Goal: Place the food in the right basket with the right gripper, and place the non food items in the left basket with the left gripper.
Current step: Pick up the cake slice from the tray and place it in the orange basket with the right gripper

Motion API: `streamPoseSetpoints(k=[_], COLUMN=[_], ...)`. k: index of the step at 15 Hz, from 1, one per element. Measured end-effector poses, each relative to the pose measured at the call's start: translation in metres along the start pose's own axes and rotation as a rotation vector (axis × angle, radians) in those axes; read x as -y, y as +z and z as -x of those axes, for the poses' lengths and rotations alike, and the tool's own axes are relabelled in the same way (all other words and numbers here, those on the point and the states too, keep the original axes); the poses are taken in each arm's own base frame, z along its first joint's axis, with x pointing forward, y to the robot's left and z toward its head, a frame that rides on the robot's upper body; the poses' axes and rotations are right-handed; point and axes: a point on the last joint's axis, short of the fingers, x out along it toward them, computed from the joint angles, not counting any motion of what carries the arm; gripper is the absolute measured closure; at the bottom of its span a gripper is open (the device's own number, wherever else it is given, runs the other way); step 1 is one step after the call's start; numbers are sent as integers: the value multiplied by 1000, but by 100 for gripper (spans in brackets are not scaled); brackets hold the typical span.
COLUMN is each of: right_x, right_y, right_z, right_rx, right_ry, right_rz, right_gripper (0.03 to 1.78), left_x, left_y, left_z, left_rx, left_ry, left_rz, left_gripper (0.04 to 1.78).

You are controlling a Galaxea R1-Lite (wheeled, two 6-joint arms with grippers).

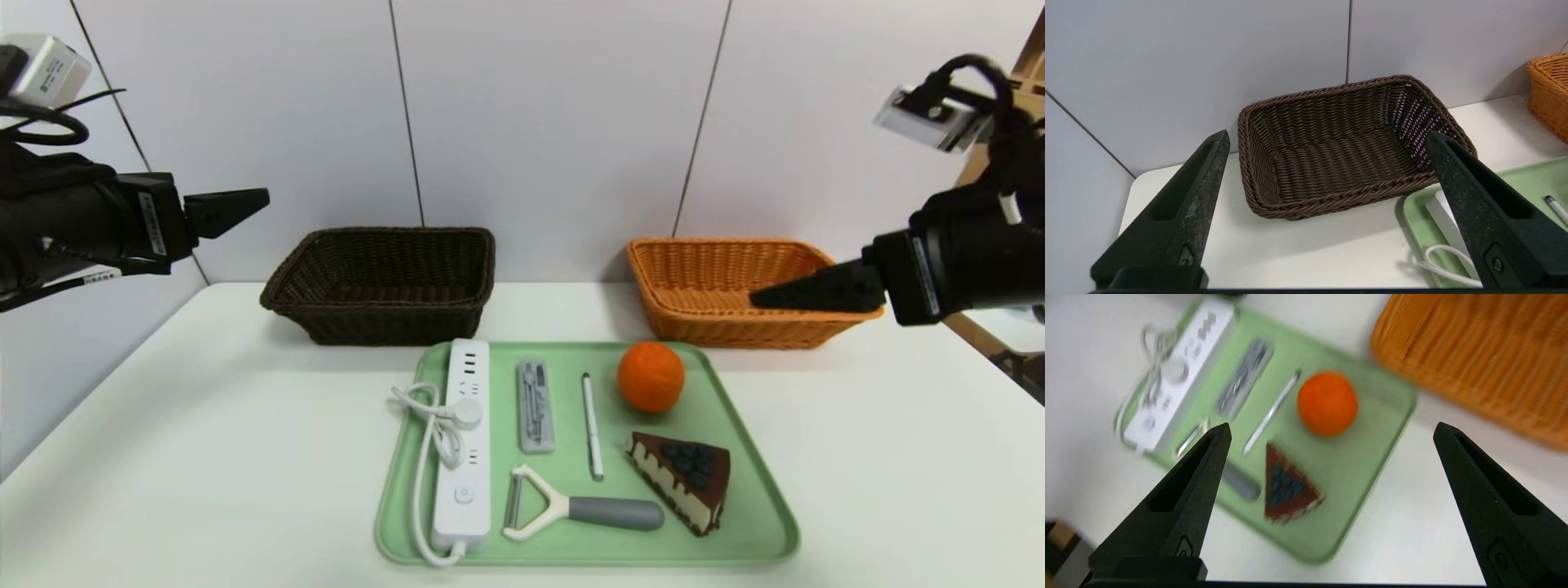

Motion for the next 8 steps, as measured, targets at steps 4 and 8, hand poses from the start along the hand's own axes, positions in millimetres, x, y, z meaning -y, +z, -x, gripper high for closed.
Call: streamPoseSetpoints(k=[4,8], right_x=[-12,-12], right_y=[-27,-44], right_z=[-24,-49], right_rx=[-294,-408], right_ry=[72,102], right_rz=[23,83], right_gripper=[10,10], left_x=[0,0], left_y=[-5,-8], left_z=[-2,-2], left_rx=[-18,-29], left_ry=[1,2], left_rz=[-25,-46], left_gripper=[13,13])
